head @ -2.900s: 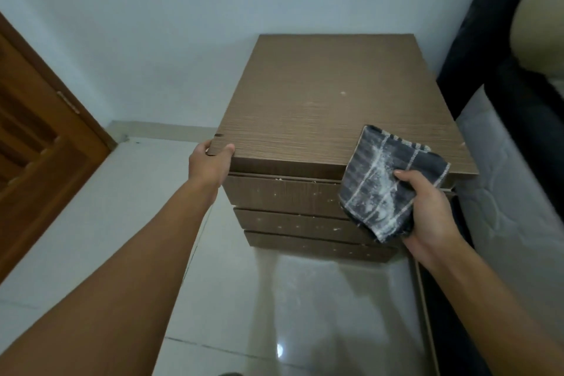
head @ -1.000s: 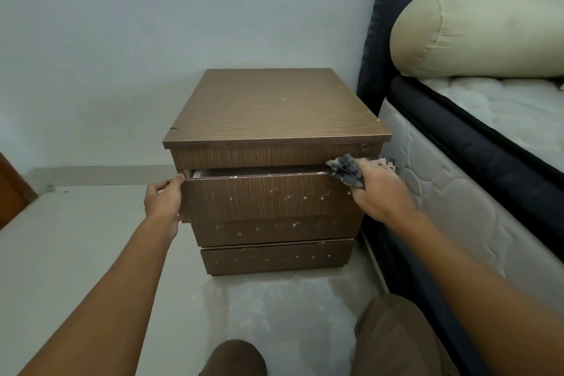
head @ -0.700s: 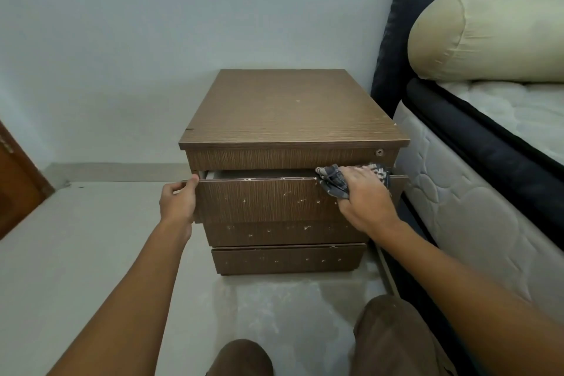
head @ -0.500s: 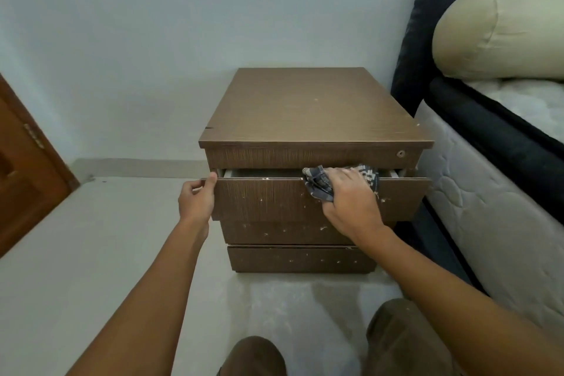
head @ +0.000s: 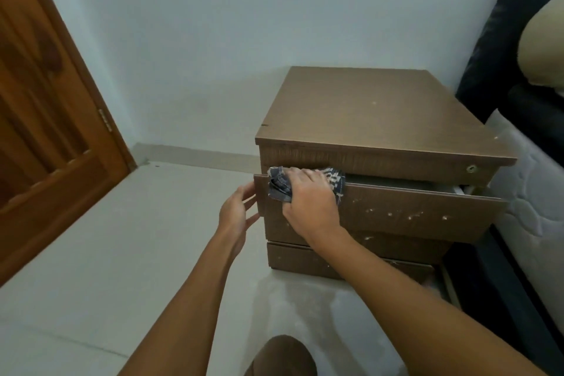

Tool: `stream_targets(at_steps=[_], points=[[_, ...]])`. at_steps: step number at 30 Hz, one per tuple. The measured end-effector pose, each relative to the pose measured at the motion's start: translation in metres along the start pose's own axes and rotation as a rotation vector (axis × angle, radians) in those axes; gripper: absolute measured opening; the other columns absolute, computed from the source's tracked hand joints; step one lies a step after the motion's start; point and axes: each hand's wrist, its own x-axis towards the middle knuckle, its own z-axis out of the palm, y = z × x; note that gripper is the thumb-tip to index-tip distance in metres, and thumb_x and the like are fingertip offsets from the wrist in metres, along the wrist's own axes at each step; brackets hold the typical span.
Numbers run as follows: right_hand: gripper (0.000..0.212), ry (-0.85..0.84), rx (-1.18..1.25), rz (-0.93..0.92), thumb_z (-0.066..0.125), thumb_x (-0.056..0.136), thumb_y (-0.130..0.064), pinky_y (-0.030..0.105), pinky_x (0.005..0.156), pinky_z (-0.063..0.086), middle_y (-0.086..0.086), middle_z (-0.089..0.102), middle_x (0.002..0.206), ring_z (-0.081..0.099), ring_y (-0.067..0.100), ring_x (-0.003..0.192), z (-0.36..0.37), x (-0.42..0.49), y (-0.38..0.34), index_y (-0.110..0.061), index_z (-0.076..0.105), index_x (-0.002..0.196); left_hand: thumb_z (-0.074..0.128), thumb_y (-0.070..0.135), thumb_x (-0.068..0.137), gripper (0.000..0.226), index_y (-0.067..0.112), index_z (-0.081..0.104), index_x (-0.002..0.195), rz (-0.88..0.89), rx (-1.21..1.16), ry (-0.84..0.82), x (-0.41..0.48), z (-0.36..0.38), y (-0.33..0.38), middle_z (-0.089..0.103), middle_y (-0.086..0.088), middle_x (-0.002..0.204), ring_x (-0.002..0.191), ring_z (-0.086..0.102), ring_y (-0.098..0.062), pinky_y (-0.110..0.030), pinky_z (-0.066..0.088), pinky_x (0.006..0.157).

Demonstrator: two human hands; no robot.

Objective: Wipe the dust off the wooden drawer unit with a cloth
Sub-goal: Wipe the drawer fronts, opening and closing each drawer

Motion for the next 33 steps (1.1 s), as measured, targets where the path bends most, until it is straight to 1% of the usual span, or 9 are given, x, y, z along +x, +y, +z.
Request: stream_targets(at_steps=[6, 11, 13, 16, 19, 22, 25, 29, 33], points=[[0.037, -0.057, 0.065, -0.015, 0.063, 0.081, -0.017, 0.041, 0.102, 0.039, 0.009, 0.069, 0.112, 0.059, 0.027, 0.105, 0.025, 0.022, -0.044, -0.009, 0.063, 0.117, 0.024, 0.033, 0.104, 0.047, 0.011, 0.058, 0.127, -0.108, -0.239, -0.028, 0.008, -0.018, -0.012, 0.066, -0.012, 0.125, 0.119, 0.059, -0.027, -0.053, 0.044, 0.102], [0.021, -0.169, 0.102, 0.003, 0.055, 0.08, -0.015, 0.036, 0.09, 0.036, 0.012, 0.069, 0.099, 0.056, 0.03, 0.096, 0.032, 0.037, -0.067, -0.009, 0.063, 0.098, 0.015, 0.032, 0.102, 0.051, 0.01, 0.054, 0.128, -0.151, -0.388, -0.037, 0.01, -0.025, -0.017, 0.065, -0.015, 0.126, 0.102, 0.063, -0.023, -0.04, 0.05, 0.075], [0.018, -0.211, 0.129, 0.018, 0.053, 0.081, -0.014, 0.037, 0.084, 0.038, 0.014, 0.068, 0.094, 0.057, 0.033, 0.092, 0.035, 0.042, -0.074, -0.008, 0.062, 0.095, 0.016, 0.029, 0.102, 0.052, 0.01, 0.052, 0.134, -0.151, -0.402, -0.034, 0.012, -0.026, -0.02, 0.063, -0.014, 0.129, 0.104, 0.062, -0.022, -0.038, 0.05, 0.073], [0.016, -0.312, 0.261, 0.075, 0.051, 0.085, -0.016, 0.036, 0.075, 0.042, 0.017, 0.068, 0.092, 0.059, 0.036, 0.088, 0.032, 0.053, -0.08, -0.009, 0.061, 0.094, 0.016, 0.03, 0.103, 0.052, 0.012, 0.049, 0.138, -0.148, -0.401, -0.035, 0.014, -0.026, -0.021, 0.063, -0.012, 0.13, 0.117, 0.059, -0.025, -0.047, 0.049, 0.091], [0.018, -0.409, 0.599, 0.2, 0.05, 0.091, -0.024, 0.038, 0.074, 0.047, 0.014, 0.068, 0.09, 0.06, 0.028, 0.081, 0.019, 0.063, -0.079, -0.011, 0.063, 0.093, 0.017, 0.031, 0.103, 0.049, 0.013, 0.052, 0.131, -0.141, -0.397, -0.023, 0.012, -0.023, -0.019, 0.06, -0.014, 0.132, 0.119, 0.057, -0.03, -0.057, 0.038, 0.106], [0.022, -0.355, 0.986, 0.321, 0.052, 0.093, -0.03, 0.041, 0.08, 0.049, 0.012, 0.071, 0.096, 0.064, 0.02, 0.087, 0.001, 0.063, -0.07, -0.015, 0.066, 0.099, 0.021, 0.03, 0.103, 0.039, 0.019, 0.058, 0.109, -0.128, -0.349, 0.001, 0.01, -0.019, -0.016, 0.064, -0.01, 0.117, 0.115, 0.058, -0.03, -0.056, 0.04, 0.106], [0.016, -0.263, 1.278, 0.449, 0.054, 0.096, -0.026, 0.037, 0.085, 0.054, 0.006, 0.072, 0.1, 0.069, 0.021, 0.094, -0.018, 0.052, -0.053, -0.015, 0.062, 0.105, 0.034, 0.036, 0.104, 0.032, 0.021, 0.062, 0.108, -0.071, -0.184, 0.072, 0.007, -0.011, -0.01, 0.067, -0.008, 0.111, 0.111, 0.062, -0.026, -0.05, 0.049, 0.099], [0.009, -0.183, 1.331, 0.531, 0.054, 0.098, -0.024, 0.03, 0.078, 0.054, 0.001, 0.071, 0.098, 0.07, 0.015, 0.089, -0.045, 0.022, -0.017, -0.02, 0.06, 0.104, 0.051, 0.043, 0.098, 0.031, 0.018, 0.066, 0.11, 0.081, 0.035, 0.17, 0.003, 0.008, -0.014, 0.069, 0.0, 0.108, 0.105, 0.064, -0.018, -0.036, 0.055, 0.084], [0.018, -0.081, 1.306, 0.692, 0.057, 0.095, -0.028, 0.039, 0.087, 0.053, 0.004, 0.072, 0.104, 0.07, 0.02, 0.094, -0.069, -0.009, 0.022, -0.02, 0.06, 0.111, 0.066, 0.045, 0.087, 0.027, 0.02, 0.067, 0.097, 0.134, 0.129, 0.241, -0.002, 0.031, -0.013, 0.067, 0.001, 0.104, 0.101, 0.06, -0.017, -0.034, 0.053, 0.087]])
